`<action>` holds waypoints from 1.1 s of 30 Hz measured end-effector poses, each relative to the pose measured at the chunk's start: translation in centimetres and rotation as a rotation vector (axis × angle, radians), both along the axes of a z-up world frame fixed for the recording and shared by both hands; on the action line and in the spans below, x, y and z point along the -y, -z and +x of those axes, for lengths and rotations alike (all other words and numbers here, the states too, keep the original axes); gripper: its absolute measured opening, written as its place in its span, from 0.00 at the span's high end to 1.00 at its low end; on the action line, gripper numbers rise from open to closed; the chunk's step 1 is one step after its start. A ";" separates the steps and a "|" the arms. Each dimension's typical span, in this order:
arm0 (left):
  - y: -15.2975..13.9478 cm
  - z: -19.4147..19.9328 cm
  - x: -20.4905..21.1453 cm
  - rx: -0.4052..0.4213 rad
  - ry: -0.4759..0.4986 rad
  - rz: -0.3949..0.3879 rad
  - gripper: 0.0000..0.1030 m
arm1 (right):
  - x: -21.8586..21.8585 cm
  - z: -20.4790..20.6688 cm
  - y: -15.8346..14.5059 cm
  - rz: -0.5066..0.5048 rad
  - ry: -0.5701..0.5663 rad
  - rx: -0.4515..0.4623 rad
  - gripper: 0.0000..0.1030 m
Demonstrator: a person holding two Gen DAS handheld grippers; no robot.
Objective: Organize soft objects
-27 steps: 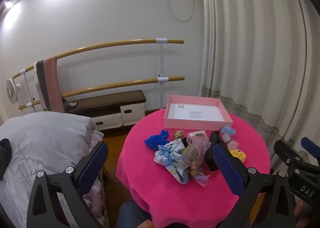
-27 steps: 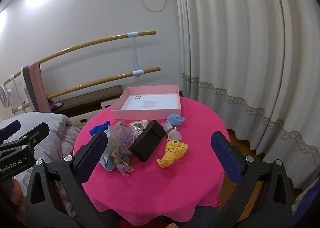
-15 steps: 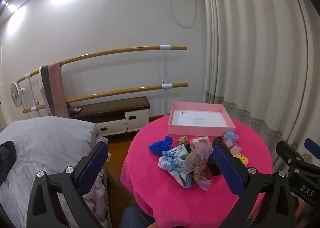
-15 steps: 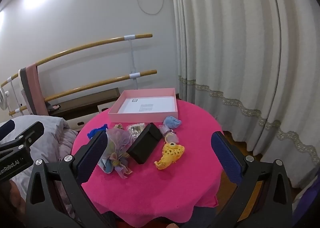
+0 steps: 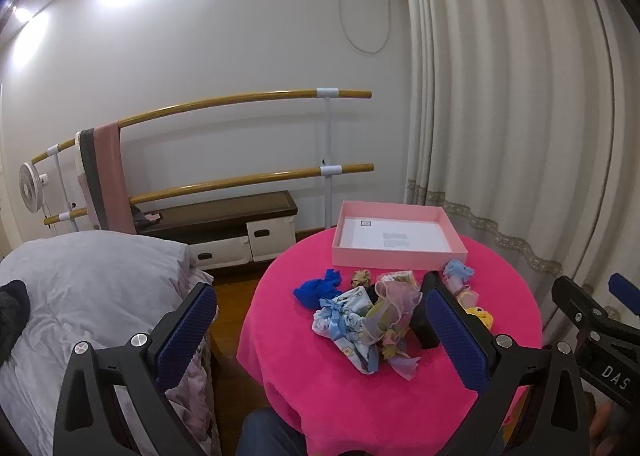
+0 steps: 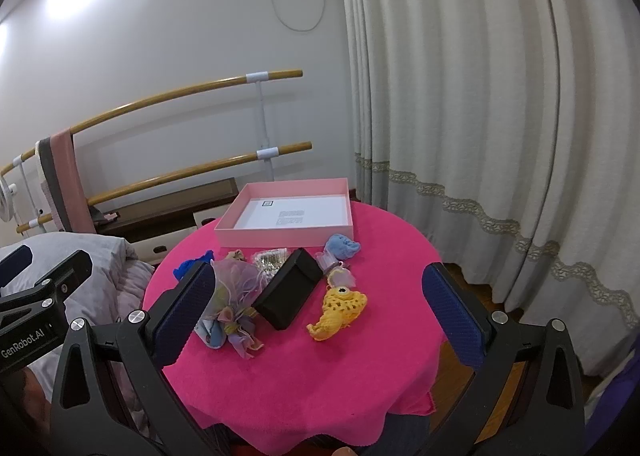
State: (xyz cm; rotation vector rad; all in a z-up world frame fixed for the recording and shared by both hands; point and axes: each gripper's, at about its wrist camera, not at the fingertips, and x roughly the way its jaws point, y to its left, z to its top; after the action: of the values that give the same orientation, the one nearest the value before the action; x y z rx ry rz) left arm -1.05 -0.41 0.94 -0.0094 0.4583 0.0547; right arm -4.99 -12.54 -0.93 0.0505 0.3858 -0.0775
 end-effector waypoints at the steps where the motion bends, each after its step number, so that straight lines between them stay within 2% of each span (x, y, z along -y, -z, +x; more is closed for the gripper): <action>1: 0.0 0.0 0.1 0.001 0.000 0.000 0.00 | 0.0 0.0 0.0 0.000 0.001 0.000 0.00; 33: 0.6 -0.3 0.5 0.004 0.007 -0.004 0.00 | 0.4 0.1 -0.6 -0.007 0.021 0.019 0.00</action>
State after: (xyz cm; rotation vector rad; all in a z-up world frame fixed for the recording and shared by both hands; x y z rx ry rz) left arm -1.37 -0.94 0.35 -0.0115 0.4543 0.0473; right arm -4.90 -12.92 -0.37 0.0481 0.3655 -0.0994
